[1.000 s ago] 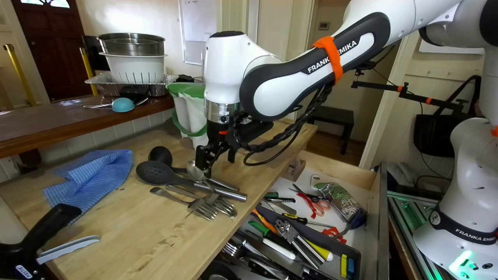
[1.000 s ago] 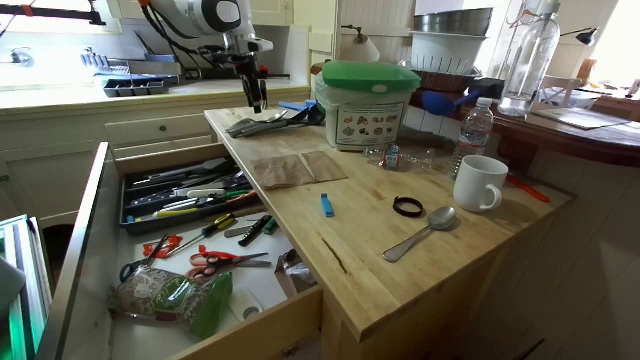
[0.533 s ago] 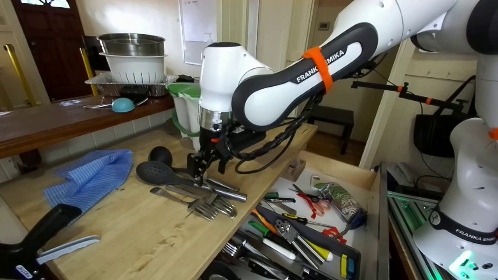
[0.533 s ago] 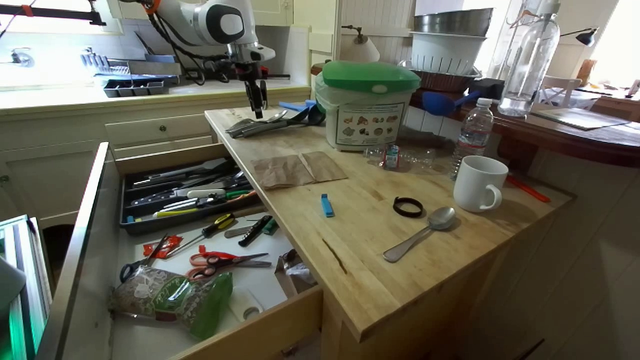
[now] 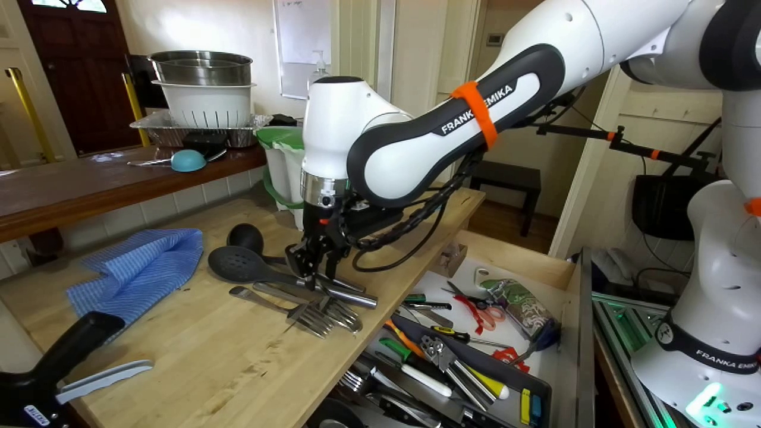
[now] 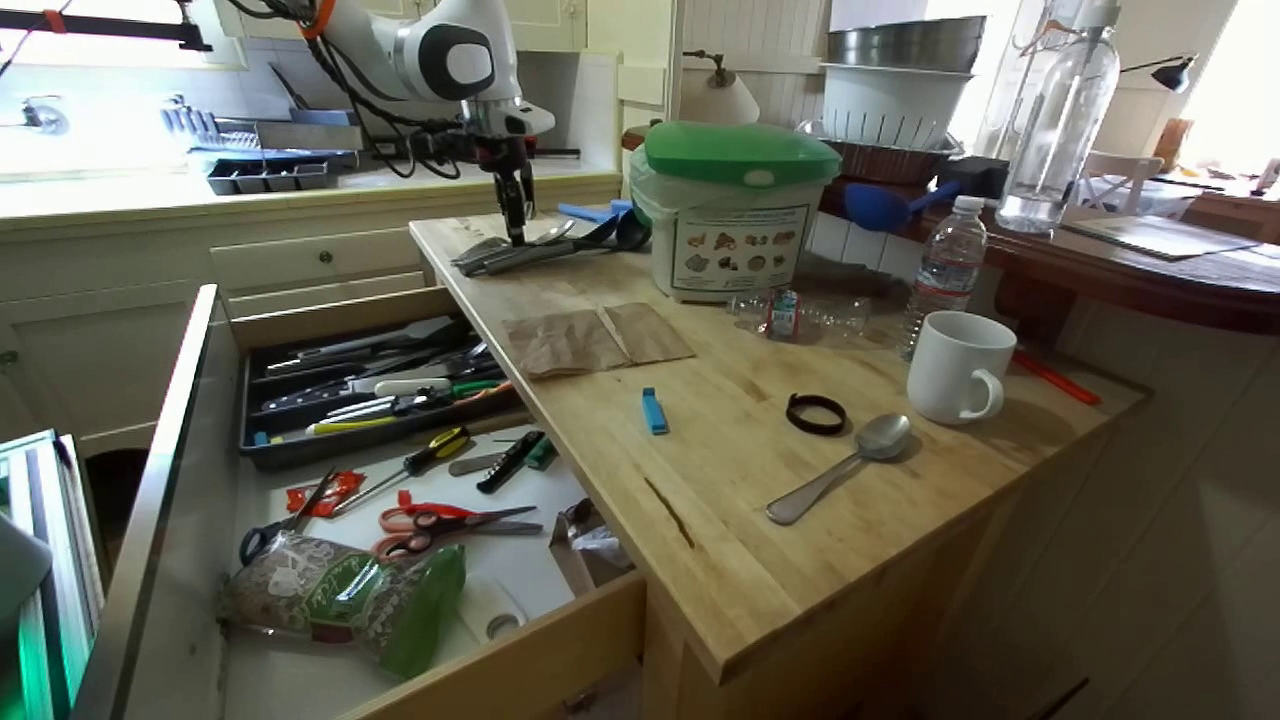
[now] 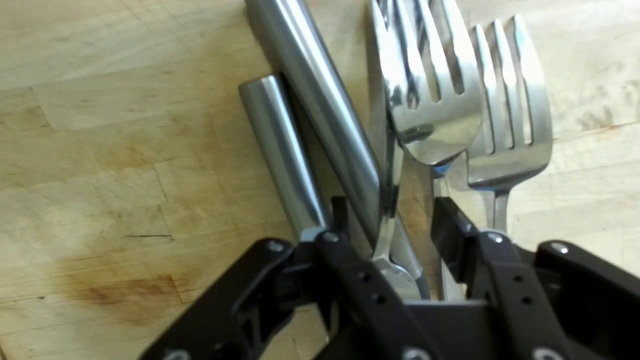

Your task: Put the spoon inside the drawer

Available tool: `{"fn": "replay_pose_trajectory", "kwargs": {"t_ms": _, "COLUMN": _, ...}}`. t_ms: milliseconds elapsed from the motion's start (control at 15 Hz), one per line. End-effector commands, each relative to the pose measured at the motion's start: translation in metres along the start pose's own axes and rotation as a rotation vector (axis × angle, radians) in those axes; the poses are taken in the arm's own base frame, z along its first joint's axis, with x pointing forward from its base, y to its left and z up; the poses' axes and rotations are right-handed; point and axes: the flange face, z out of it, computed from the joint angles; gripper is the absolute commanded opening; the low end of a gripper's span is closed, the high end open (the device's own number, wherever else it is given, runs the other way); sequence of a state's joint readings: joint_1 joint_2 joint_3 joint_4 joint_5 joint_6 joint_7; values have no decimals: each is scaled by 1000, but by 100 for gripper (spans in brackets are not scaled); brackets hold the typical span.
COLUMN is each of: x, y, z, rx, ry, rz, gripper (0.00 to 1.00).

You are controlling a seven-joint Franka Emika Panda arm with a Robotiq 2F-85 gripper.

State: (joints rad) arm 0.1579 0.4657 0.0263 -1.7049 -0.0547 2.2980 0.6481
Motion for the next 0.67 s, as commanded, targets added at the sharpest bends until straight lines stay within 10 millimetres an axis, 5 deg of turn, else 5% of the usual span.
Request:
{"fn": "replay_pose_trajectory", "kwargs": {"t_ms": 0, "x": 10, "y": 3, "z": 6, "rx": 14, "ry": 4, "rz": 39, "gripper": 54}}
{"fn": "replay_pose_trajectory", "kwargs": {"t_ms": 400, "x": 15, "y": 1, "z": 12, "rx": 0, "ry": 5, "rz": 35, "gripper": 40}}
{"fn": "replay_pose_trajectory", "kwargs": {"t_ms": 600, "x": 17, "y": -2, "z": 13, "rx": 0, "ry": 8, "rz": 33, "gripper": 22}}
